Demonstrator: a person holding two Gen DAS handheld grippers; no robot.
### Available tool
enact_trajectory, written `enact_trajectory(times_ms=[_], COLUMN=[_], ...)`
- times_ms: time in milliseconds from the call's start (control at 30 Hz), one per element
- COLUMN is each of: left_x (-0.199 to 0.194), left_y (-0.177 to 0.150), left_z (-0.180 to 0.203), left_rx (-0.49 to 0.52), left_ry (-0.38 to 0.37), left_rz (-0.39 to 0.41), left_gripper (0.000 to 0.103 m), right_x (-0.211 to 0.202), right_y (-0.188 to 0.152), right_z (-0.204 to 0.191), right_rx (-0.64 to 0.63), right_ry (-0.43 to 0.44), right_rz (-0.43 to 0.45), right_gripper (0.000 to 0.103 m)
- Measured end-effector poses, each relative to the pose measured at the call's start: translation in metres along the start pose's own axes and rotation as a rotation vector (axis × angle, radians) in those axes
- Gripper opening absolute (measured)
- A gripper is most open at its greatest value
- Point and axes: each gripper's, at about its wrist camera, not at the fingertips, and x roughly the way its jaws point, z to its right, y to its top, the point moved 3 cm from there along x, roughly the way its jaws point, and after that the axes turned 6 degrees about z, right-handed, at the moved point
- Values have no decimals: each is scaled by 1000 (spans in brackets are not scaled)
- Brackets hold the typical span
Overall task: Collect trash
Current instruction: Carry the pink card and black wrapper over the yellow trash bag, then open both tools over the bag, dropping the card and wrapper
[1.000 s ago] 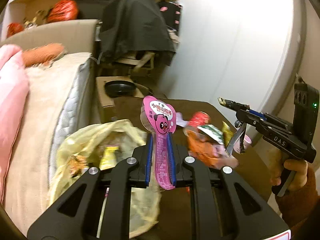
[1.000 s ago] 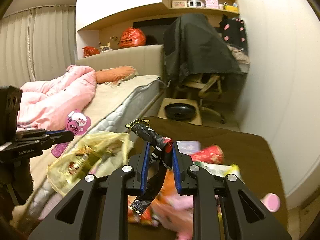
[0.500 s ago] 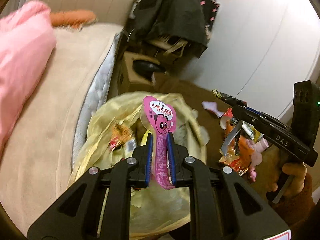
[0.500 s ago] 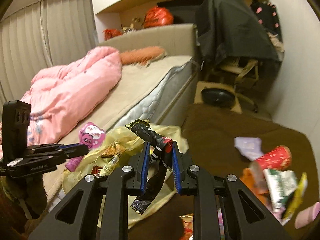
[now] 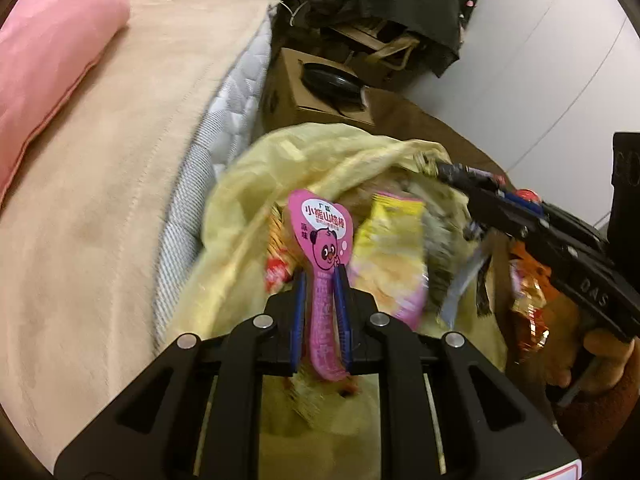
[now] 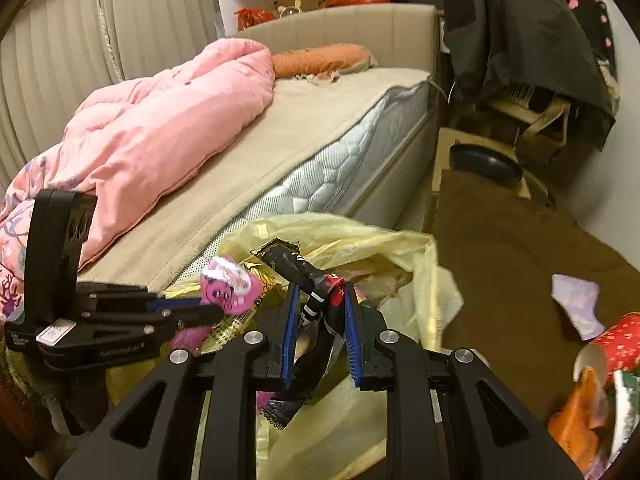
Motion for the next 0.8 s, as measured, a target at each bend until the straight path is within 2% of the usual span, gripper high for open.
enact_trajectory(times_ms=[133, 433, 500, 533, 567, 667, 800], left_x=[5, 1, -2, -4, -5, -17, -35], left_y=[5, 1, 0, 0, 1, 6, 11], left_z=[-4, -2, -3, -4, -6, -7, -7], left_rx=[16, 15, 7, -3, -11, -26, -37], left_ry=[12, -34, -36, -41, -45, -45, -19], left_rz=[-1, -6, -1, 4, 7, 35, 81], left_gripper=[14, 14, 28, 30, 33, 36, 39], right_x=[9, 11, 12, 12, 12, 9, -2], right_y=[-3, -12, -11, -11, -11, -11, -9], right_z=[3, 10, 10, 10, 9, 4, 0], right_rx=[13, 39, 49, 53, 54, 36, 27], right_ry=[4, 15, 22, 24, 25, 26, 6], right_rz=[-16, -25, -29, -31, -33, -33, -15], right_gripper=[20, 21, 21, 22, 23, 40, 43])
